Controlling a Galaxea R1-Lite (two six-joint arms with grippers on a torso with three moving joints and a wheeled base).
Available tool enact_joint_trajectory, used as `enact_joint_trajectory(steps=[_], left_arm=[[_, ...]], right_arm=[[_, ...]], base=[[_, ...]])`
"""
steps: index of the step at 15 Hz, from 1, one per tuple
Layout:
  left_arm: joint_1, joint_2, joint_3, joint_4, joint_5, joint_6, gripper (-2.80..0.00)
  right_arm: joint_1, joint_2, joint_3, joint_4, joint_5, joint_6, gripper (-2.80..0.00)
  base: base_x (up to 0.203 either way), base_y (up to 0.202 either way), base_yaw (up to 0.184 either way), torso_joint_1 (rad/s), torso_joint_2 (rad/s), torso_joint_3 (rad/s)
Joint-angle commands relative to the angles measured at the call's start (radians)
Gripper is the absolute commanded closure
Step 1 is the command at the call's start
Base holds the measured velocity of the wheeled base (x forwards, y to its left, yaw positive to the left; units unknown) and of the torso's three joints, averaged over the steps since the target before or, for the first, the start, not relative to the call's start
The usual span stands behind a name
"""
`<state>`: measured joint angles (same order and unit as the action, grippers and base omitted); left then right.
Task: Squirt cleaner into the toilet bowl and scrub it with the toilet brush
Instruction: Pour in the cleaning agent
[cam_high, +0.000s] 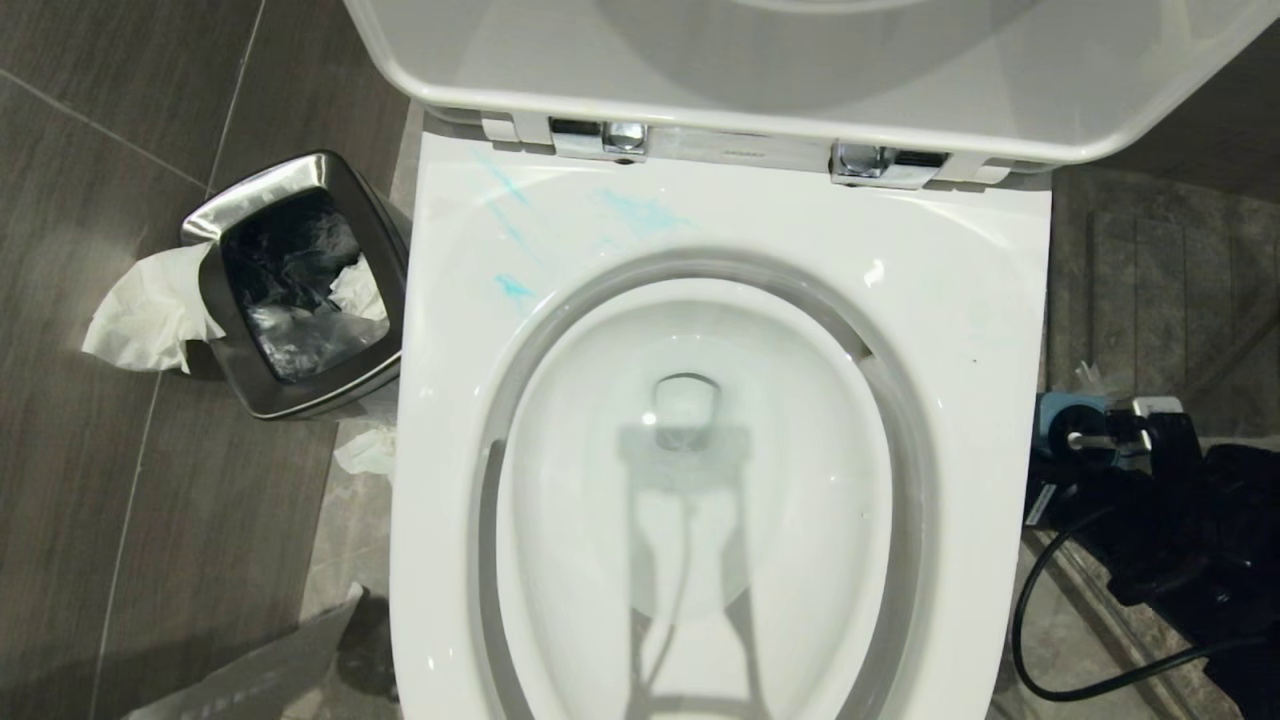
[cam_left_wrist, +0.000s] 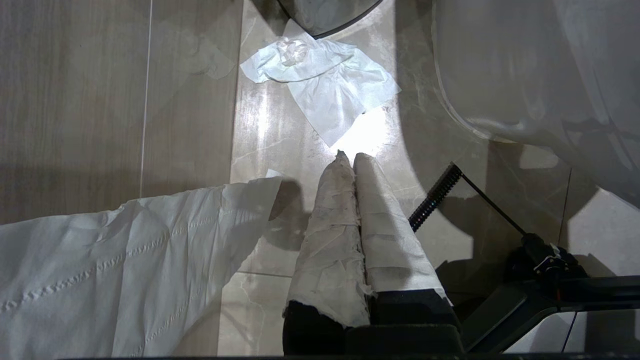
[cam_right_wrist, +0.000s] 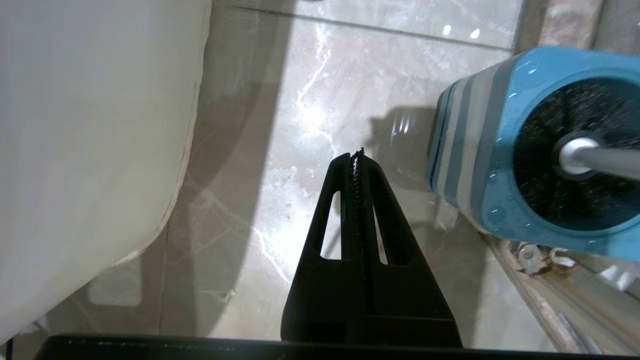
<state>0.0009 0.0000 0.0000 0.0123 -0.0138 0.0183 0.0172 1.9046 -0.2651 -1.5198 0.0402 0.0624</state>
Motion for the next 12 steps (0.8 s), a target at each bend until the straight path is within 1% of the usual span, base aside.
enact_joint_trajectory(steps=[1, 2, 4, 9, 10, 12], left_arm=[[0.001, 0.002, 0.002, 0.000, -0.001, 0.000, 0.00], [0.001, 0.002, 0.001, 0.000, 0.000, 0.000, 0.00], [0.001, 0.002, 0.000, 0.000, 0.000, 0.000, 0.00], [0.001, 0.002, 0.001, 0.000, -0.001, 0.000, 0.00], [0.001, 0.002, 0.000, 0.000, 0.000, 0.000, 0.00], [0.000, 0.002, 0.001, 0.000, 0.000, 0.000, 0.00]], right_arm=[[0.005, 0.002, -0.003, -0.010, 0.000, -0.001, 0.00], [0.008, -0.004, 0.008, -0.010, 0.000, 0.003, 0.00], [0.007, -0.010, 0.011, -0.010, 0.000, 0.046, 0.00], [0.006, 0.036, -0.002, -0.010, 0.000, 0.047, 0.00], [0.006, 0.047, -0.015, -0.010, 0.000, 0.046, -2.80], [0.009, 0.072, -0.022, -0.010, 0.000, 0.045, -2.80]], base=[[0.000, 0.000, 0.000, 0.000, 0.00, 0.000], [0.000, 0.000, 0.000, 0.000, 0.00, 0.000], [0.000, 0.000, 0.000, 0.000, 0.00, 0.000], [0.000, 0.000, 0.000, 0.000, 0.00, 0.000], [0.000, 0.000, 0.000, 0.000, 0.00, 0.000], [0.000, 0.000, 0.000, 0.000, 0.00, 0.000]])
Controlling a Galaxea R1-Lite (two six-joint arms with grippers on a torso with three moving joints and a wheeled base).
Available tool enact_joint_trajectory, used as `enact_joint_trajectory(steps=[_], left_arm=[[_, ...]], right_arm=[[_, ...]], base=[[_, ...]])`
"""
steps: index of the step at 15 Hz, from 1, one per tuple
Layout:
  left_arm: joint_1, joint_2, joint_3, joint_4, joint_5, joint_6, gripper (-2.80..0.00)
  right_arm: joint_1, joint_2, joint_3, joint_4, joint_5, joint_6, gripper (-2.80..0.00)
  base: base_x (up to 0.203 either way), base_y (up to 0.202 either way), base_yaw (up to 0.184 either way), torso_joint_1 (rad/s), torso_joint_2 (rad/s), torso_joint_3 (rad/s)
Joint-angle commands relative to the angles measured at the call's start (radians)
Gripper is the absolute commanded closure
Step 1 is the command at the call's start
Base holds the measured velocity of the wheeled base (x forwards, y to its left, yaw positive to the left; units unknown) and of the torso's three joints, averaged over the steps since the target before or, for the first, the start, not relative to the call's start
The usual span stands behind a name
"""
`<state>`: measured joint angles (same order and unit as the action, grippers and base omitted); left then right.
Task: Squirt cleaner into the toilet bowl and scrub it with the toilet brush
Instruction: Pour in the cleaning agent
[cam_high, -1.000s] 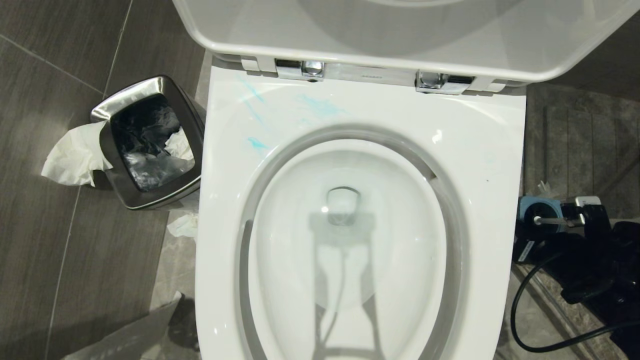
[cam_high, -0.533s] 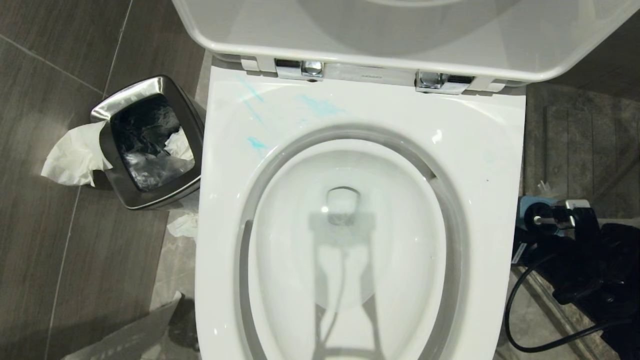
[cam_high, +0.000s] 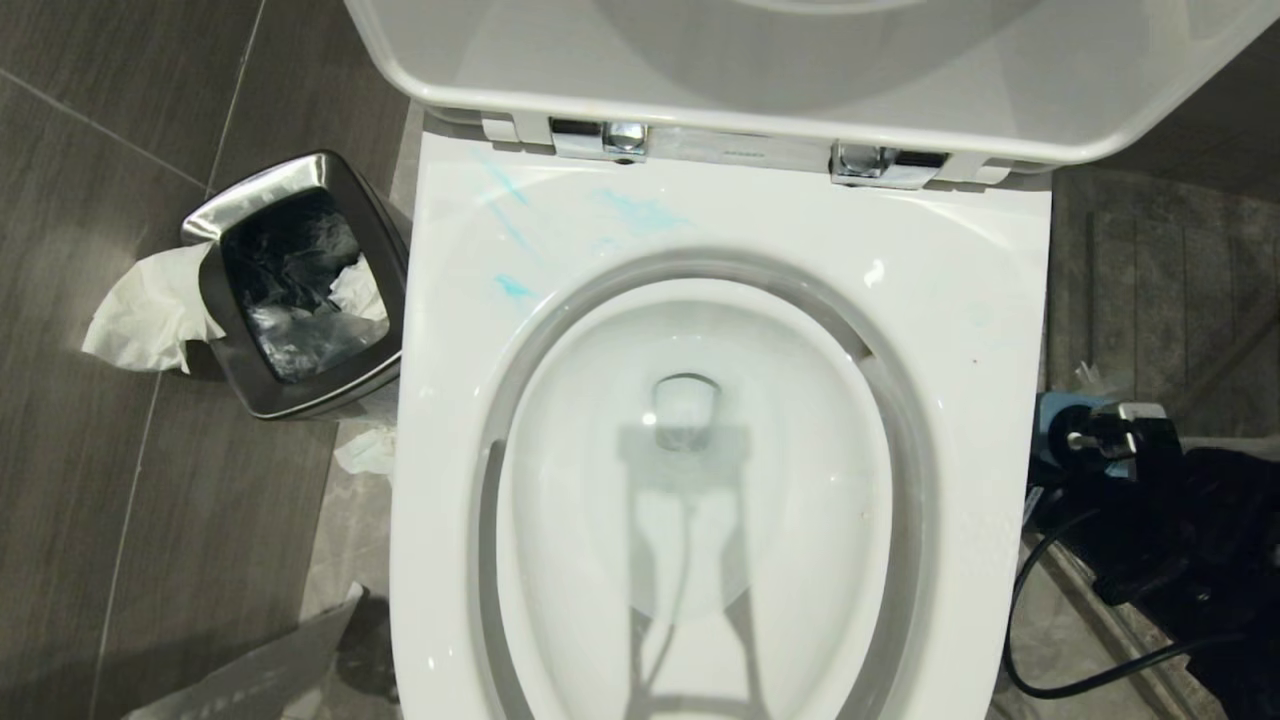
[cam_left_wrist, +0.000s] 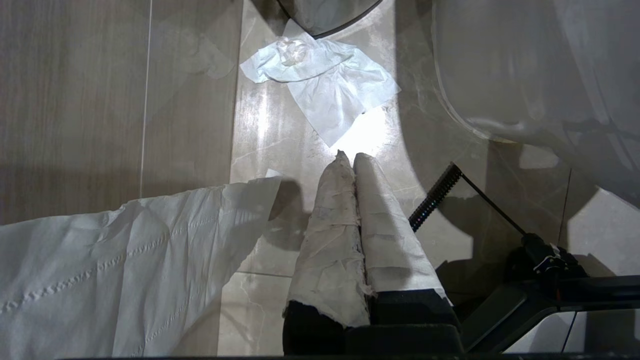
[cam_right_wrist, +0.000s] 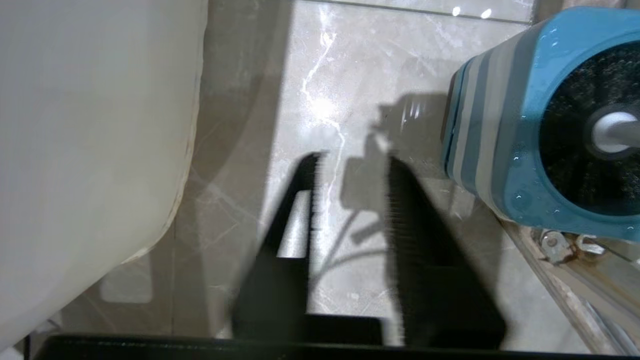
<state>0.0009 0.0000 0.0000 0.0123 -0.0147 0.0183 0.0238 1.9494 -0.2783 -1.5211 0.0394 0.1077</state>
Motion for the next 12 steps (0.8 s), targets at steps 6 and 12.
enact_joint_trajectory(steps=[6, 12], left_arm=[[0.001, 0.002, 0.000, 0.000, 0.000, 0.000, 0.00], [0.001, 0.002, 0.000, 0.000, 0.000, 0.000, 0.00]], right_arm=[[0.002, 0.171, -0.248, -0.009, 0.006, -0.009, -2.80], [0.021, 0.243, -0.459, -0.009, 0.068, -0.036, -2.80]], base=[[0.000, 0.000, 0.000, 0.000, 0.00, 0.000], [0.000, 0.000, 0.000, 0.000, 0.00, 0.000]])
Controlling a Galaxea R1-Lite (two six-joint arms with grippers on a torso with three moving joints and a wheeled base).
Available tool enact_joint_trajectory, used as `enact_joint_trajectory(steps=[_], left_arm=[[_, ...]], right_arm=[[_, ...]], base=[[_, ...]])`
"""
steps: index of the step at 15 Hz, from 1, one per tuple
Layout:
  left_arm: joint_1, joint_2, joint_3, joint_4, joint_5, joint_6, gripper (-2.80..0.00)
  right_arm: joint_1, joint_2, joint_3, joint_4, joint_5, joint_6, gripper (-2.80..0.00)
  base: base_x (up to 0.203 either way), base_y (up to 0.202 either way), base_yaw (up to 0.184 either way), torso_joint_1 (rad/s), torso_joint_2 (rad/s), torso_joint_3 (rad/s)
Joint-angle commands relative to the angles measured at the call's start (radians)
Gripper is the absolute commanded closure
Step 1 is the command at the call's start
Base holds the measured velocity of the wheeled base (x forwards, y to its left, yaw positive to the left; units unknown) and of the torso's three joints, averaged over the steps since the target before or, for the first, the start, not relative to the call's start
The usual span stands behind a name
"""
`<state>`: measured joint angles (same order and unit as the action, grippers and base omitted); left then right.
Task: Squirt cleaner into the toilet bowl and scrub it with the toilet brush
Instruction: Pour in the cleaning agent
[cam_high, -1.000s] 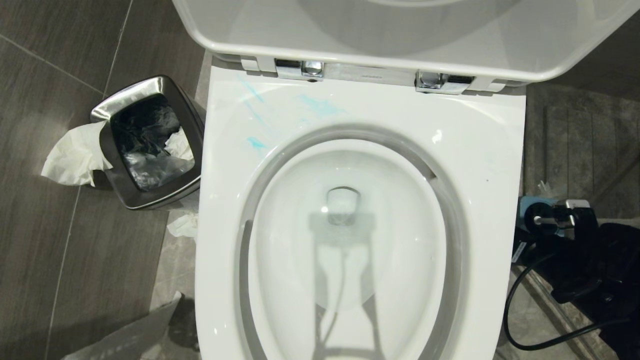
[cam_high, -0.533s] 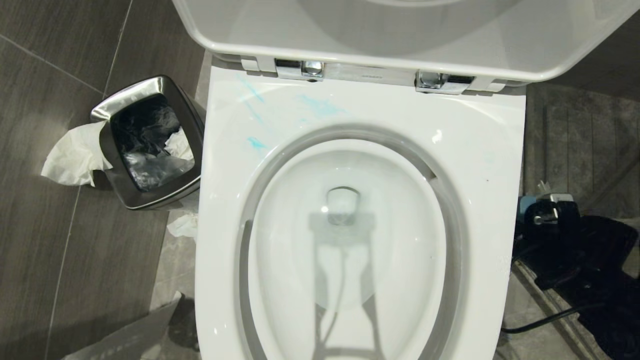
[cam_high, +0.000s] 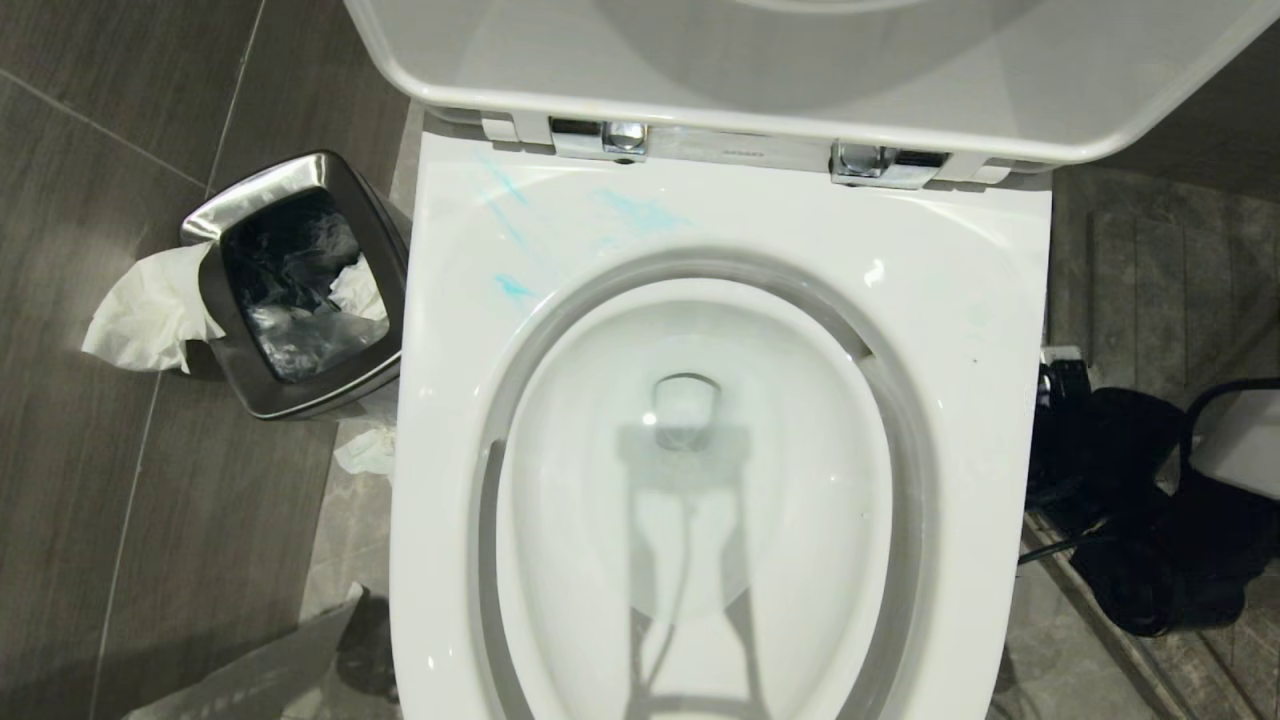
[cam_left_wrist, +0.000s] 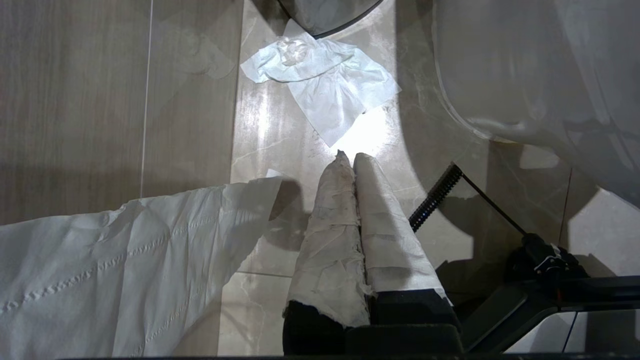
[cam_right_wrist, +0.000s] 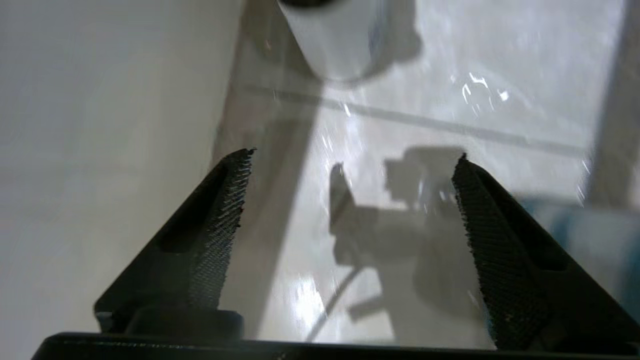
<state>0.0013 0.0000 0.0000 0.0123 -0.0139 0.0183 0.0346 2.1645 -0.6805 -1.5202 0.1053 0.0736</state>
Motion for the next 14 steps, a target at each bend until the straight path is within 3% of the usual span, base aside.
enact_joint_trajectory(steps=[1, 9, 14], left_arm=[[0.000, 0.002, 0.002, 0.000, 0.000, 0.000, 0.00], [0.000, 0.002, 0.001, 0.000, 0.000, 0.000, 0.00], [0.000, 0.002, 0.000, 0.000, -0.001, 0.000, 0.00]], right_arm=[[0.022, 0.048, -0.094, -0.010, 0.003, -0.017, -2.80], [0.061, 0.142, -0.312, -0.010, 0.005, -0.161, -2.80], [0.061, 0.161, -0.358, -0.010, 0.004, -0.238, -2.80]], base=[[0.000, 0.000, 0.000, 0.000, 0.00, 0.000], [0.000, 0.000, 0.000, 0.000, 0.00, 0.000], [0.000, 0.000, 0.000, 0.000, 0.00, 0.000]])
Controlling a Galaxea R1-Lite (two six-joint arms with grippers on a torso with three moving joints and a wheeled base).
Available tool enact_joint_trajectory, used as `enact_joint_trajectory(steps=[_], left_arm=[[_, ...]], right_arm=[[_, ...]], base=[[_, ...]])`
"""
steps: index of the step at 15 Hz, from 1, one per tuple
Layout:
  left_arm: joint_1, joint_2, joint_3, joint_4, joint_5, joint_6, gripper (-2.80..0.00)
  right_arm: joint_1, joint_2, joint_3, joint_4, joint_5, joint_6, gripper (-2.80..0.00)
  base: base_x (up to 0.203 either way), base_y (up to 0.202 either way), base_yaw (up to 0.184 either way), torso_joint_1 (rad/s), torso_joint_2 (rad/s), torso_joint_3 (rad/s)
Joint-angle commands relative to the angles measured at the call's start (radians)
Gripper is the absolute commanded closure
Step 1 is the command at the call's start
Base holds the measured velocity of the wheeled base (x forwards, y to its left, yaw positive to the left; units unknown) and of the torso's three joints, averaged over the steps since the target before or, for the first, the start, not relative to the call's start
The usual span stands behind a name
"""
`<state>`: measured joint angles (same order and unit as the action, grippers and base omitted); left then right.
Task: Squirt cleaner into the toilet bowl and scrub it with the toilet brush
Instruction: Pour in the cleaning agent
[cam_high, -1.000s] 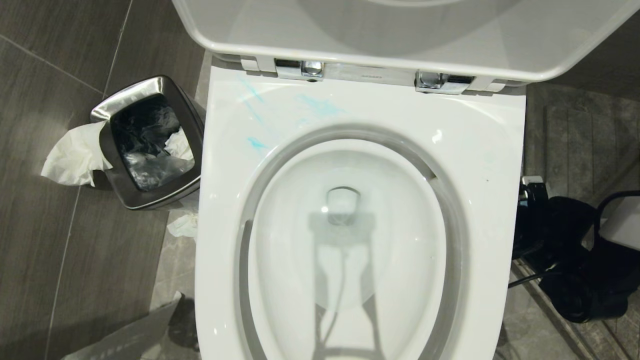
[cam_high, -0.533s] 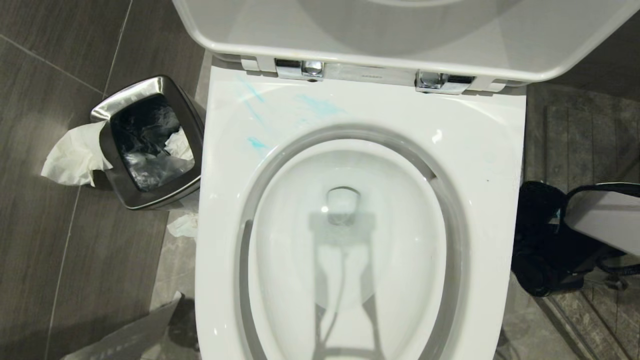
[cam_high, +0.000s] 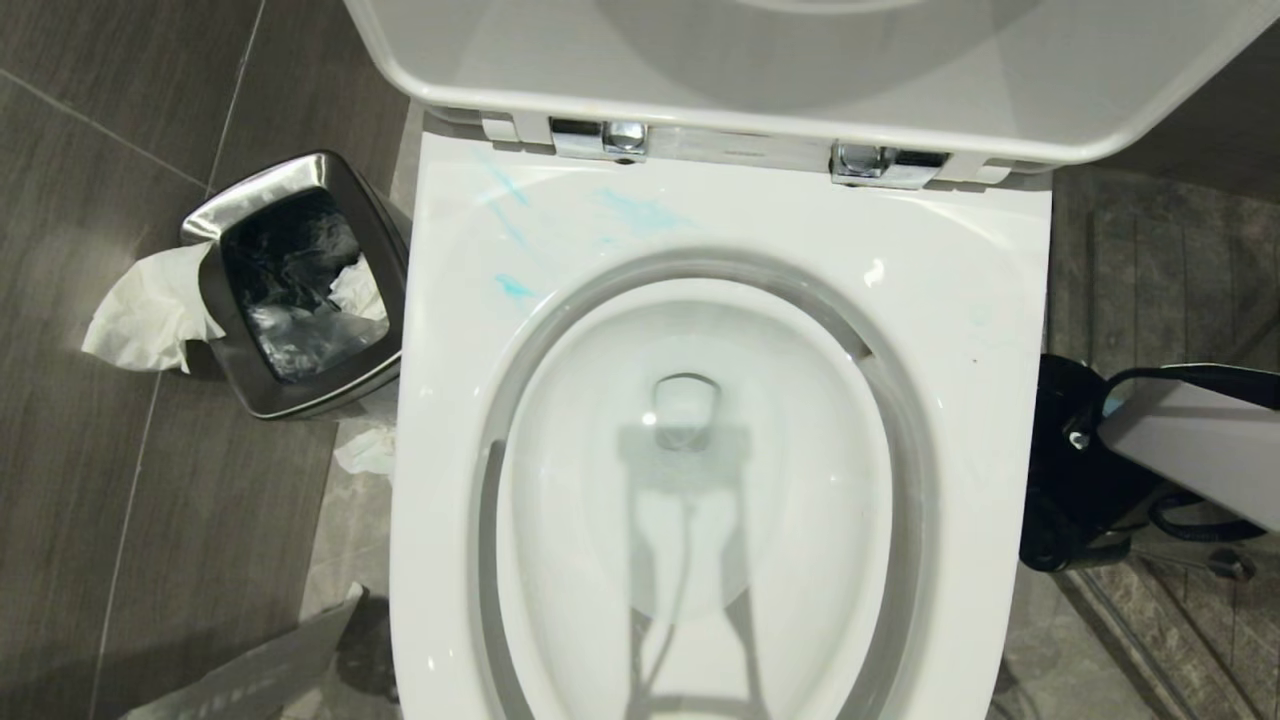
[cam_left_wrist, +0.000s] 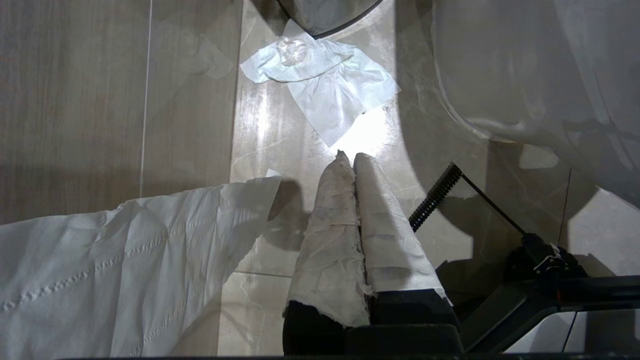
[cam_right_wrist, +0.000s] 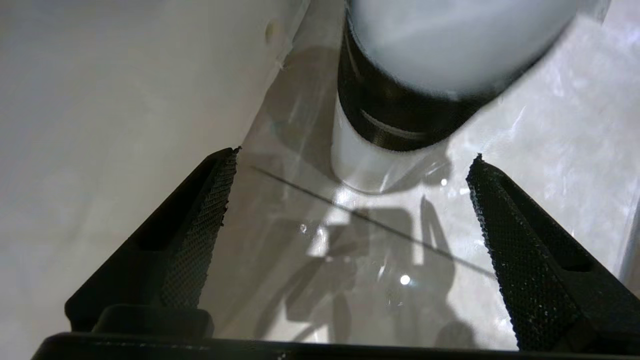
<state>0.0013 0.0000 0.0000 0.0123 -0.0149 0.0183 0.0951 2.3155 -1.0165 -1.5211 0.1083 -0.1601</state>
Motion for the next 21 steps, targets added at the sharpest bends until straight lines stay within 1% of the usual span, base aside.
enact_joint_trajectory(steps=[1, 5, 7, 10, 14, 16, 21], left_arm=[[0.000, 0.002, 0.000, 0.000, 0.001, 0.000, 0.00], [0.000, 0.002, 0.000, 0.000, 0.001, 0.000, 0.00], [0.000, 0.002, 0.000, 0.000, 0.001, 0.000, 0.00], [0.000, 0.002, 0.000, 0.000, 0.001, 0.000, 0.00], [0.000, 0.002, 0.002, 0.000, 0.000, 0.000, 0.00], [0.000, 0.002, 0.001, 0.000, 0.000, 0.000, 0.00], [0.000, 0.002, 0.000, 0.000, 0.000, 0.000, 0.00]], right_arm=[[-0.001, 0.013, -0.028, -0.009, 0.001, -0.007, -2.80], [-0.005, 0.026, -0.102, -0.009, -0.002, -0.022, -2.80], [-0.016, 0.027, -0.138, -0.009, -0.001, -0.045, -2.80], [-0.020, 0.043, -0.171, -0.009, -0.001, -0.051, -2.80], [-0.027, 0.112, -0.295, -0.009, 0.002, -0.064, -2.80], [-0.032, 0.139, -0.339, -0.009, 0.015, -0.076, -2.80], [-0.031, 0.160, -0.394, -0.009, 0.048, -0.081, -2.80]], base=[[0.000, 0.000, 0.000, 0.000, 0.00, 0.000], [0.000, 0.000, 0.000, 0.000, 0.00, 0.000], [0.000, 0.000, 0.000, 0.000, 0.00, 0.000], [0.000, 0.000, 0.000, 0.000, 0.00, 0.000], [0.000, 0.000, 0.000, 0.000, 0.00, 0.000], [0.000, 0.000, 0.000, 0.000, 0.00, 0.000], [0.000, 0.000, 0.000, 0.000, 0.00, 0.000]])
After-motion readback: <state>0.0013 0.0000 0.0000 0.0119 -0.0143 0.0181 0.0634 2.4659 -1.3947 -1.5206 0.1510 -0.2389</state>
